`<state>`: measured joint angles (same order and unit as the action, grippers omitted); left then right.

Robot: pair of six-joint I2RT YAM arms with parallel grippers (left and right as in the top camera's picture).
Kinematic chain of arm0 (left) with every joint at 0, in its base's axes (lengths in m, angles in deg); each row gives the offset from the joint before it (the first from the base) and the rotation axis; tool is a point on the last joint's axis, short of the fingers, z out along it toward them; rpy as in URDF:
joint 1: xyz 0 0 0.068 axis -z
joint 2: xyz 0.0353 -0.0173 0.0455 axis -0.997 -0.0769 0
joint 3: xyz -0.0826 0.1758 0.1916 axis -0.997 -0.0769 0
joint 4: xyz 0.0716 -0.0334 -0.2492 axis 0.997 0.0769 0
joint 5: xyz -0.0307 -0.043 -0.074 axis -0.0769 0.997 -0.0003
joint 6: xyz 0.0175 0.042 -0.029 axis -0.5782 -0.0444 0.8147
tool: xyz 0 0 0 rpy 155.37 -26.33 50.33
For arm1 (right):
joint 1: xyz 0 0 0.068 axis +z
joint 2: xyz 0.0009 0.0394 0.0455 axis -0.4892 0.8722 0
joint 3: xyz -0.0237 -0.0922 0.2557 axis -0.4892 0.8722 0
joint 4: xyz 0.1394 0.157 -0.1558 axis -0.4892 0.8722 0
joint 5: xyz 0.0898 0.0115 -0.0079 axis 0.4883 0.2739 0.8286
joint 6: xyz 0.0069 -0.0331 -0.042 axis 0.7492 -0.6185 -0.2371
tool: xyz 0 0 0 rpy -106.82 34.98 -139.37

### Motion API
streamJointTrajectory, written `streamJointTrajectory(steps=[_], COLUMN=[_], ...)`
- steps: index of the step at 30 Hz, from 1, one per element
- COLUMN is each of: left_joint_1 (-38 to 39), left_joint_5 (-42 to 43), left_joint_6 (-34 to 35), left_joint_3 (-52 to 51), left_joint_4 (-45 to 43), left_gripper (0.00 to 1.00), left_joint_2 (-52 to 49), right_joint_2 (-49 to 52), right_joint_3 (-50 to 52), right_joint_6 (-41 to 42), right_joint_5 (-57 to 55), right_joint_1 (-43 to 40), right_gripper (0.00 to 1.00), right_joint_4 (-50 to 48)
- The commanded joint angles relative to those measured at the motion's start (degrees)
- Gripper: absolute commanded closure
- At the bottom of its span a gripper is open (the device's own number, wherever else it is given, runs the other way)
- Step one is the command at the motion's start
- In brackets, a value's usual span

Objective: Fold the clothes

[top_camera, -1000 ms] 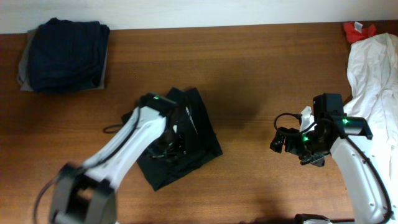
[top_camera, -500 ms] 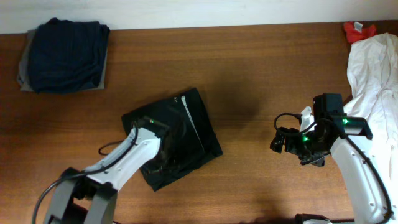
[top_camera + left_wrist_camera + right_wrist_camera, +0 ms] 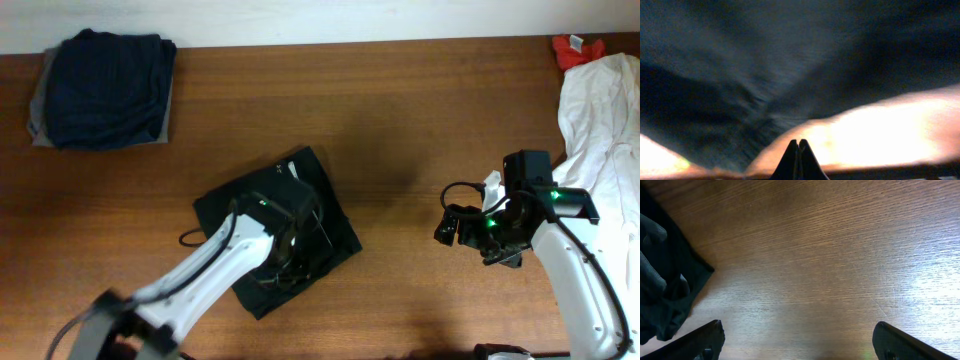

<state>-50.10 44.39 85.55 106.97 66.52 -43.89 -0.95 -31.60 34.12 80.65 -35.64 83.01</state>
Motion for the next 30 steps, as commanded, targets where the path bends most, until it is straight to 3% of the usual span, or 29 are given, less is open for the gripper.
streamJointTrajectory(steps=[1,4,6,7,11,14,16,17,18,19,20,21,23,26,30], left_joint_1=[0.11,-3.80,-5.73,-6.25,-6.40,-6.40,-6.40,-6.38,-6.36,-6.29,-6.01,-5.62,-4.94,-3.82,-3.78], left_joint_5=[-7.02,-9.64,-9.68,-9.73,-10.27,-10.23,-9.84,-9.66,-9.42,-8.92,-8.52,-8.55,-8.55,-8.59,-13.84], left_joint_6=[1.46,2.58,2.54,2.51,2.54,2.54,2.54,2.54,2.56,2.56,2.58,2.58,2.60,2.58,2.56], left_joint_3=[4.35,4.35,4.35,4.35,4.33,4.28,4.24,4.15,4.07,3.98,3.76,3.54,3.17,2.86,2.62], left_joint_4=[0.85,2.12,3.82,4.66,6.01,6.58,6.99,7.08,7.10,7.10,7.04,7.02,6.99,5.05,0.04], left_gripper=[0.99,0.99,0.91,0.68,0.18,0.16,0.16,0.23,0.37,0.61,0.73,0.78,0.79,0.99,0.99], left_joint_2=[7.67,10.91,11.32,11.30,11.30,11.30,11.30,11.30,11.30,11.30,11.30,11.30,11.30,11.26,11.26], right_joint_2=[0.00,0.00,0.00,0.00,0.00,0.00,0.00,0.00,0.00,0.00,0.00,0.00,0.00,0.00,0.00], right_joint_3=[-0.55,-0.55,-0.55,-0.55,-0.55,-0.55,-0.55,-0.55,-0.55,-0.55,-0.55,-0.55,-0.55,-0.55,-0.55], right_joint_6=[-0.35,-0.35,-0.35,-0.35,-0.35,-0.35,-0.35,-0.35,-0.35,-0.35,-0.35,-0.35,-0.35,-0.35,-0.35], right_joint_5=[0.35,0.37,0.37,0.37,0.35,0.37,0.35,0.35,0.35,0.35,0.37,0.35,0.37,0.37,0.35], right_joint_1=[-0.44,-0.44,-0.44,-0.44,-0.44,-0.44,-0.44,-0.44,-0.44,-0.44,-0.44,-0.44,-0.44,-0.44,-0.44], right_gripper=[0.02,0.02,0.02,0.01,0.02,0.02,0.02,0.02,0.02,0.02,0.02,0.02,0.02,0.02,0.02], right_joint_4=[0.02,0.02,0.02,0.02,0.02,0.02,0.02,0.02,0.02,0.02,0.02,0.02,0.02,0.02,0.02])
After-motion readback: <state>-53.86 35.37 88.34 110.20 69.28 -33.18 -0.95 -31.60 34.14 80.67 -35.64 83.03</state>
